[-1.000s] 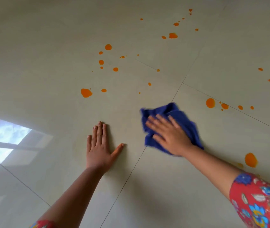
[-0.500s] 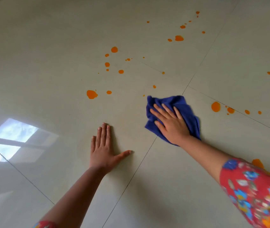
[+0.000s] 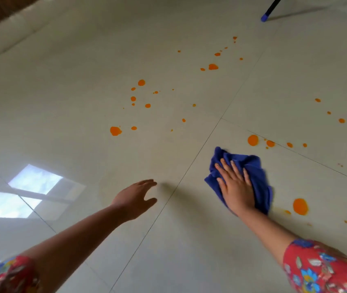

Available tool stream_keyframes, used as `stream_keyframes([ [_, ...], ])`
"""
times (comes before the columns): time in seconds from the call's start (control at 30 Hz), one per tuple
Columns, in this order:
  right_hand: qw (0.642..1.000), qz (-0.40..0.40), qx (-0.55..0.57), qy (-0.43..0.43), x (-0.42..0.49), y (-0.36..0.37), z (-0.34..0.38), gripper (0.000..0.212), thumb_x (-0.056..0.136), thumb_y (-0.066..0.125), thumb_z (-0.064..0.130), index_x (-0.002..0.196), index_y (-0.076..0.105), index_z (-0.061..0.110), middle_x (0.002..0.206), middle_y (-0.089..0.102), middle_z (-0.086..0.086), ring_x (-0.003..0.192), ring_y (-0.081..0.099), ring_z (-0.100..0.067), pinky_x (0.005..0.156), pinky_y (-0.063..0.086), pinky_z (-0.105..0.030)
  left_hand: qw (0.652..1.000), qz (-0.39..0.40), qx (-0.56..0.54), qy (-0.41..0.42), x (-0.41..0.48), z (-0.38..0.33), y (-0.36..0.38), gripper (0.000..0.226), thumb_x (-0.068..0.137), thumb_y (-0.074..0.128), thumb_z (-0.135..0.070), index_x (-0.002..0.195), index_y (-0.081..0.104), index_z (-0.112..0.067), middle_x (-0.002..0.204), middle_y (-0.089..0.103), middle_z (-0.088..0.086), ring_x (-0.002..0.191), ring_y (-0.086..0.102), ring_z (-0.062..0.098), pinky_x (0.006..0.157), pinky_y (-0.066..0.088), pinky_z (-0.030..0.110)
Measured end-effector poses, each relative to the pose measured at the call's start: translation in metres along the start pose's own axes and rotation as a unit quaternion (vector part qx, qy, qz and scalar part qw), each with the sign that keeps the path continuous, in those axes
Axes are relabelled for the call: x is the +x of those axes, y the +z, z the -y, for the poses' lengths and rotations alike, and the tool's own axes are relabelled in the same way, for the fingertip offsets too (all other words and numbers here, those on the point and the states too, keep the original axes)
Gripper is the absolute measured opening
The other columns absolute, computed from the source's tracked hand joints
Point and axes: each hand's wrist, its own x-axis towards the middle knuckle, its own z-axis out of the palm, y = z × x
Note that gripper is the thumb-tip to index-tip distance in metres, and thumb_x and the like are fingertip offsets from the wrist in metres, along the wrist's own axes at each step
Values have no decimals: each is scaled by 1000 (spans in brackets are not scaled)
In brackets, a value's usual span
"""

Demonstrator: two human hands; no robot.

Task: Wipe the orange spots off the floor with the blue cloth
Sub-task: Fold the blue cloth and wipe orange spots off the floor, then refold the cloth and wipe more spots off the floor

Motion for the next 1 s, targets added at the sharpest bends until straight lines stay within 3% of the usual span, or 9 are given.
stream_keyframes([
  [0.2,967,76,233,-62,-37,4,74,49,96,25,45,137,49,31,148,44,14,140,32,-9,114,19,-36,981,13,-175,-82,-8,-46,-52,31,93,59,-26,123,62,-19,124,64,2,112,59,18,95,45,28],
  [0.27,850,123,505,89,-31,-20,81,39,101,32,41,131,52,26,139,53,3,134,41,-15,110,25,-30,967,-1,-231,-108,-8,-56,-66,26,92,60,-21,118,64,-16,120,66,5,109,61,21,89,46,27],
  [0.37,587,196,745,248,-15,-69,78,39,95,45,51,120,60,26,127,62,2,123,53,-18,103,38,-34,928,6,-339,-156,-8,-76,-82,27,96,52,-27,116,63,-11,120,66,6,99,61,20,78,43,24],
  [0.43,487,202,810,257,-7,-99,72,43,93,49,53,121,61,23,125,63,-1,120,56,-19,105,40,-38,912,30,-366,-185,-6,-91,-93,44,97,42,-45,114,64,-12,115,69,3,97,64,18,88,45,29],
  [0.47,477,202,821,238,-6,-115,72,43,93,49,53,122,61,23,124,65,-1,119,58,-18,105,40,-38,902,48,-385,-190,-3,-99,-100,54,96,36,-55,113,65,-12,111,71,1,99,66,17,92,46,31],
  [0.57,631,142,755,103,-1,-153,77,38,94,48,51,118,62,24,115,69,4,109,64,-14,97,48,-32,839,97,-511,-164,14,-125,-125,74,88,30,-71,108,67,-9,103,73,5,97,69,21,84,53,32],
  [0.7,793,-36,605,-66,11,-157,82,21,91,53,31,109,64,31,114,59,14,116,51,-3,96,36,-12,828,14,-550,-105,47,-155,-146,38,96,48,-41,92,63,-6,76,70,9,74,67,24,79,56,36],
  [0.9,829,-3,552,-92,52,-177,65,21,85,60,29,103,71,29,115,64,13,118,52,1,99,37,-13,826,44,-561,-13,82,-139,-152,37,99,35,-33,119,60,-14,114,69,7,106,65,20,91,50,37],
  [1.0,838,-79,539,-37,85,-197,67,24,86,56,25,105,71,24,109,69,5,107,61,-9,97,45,-27,825,69,-560,37,99,-119,-170,37,100,33,-29,117,62,-15,117,67,3,114,59,15,101,40,36],
])
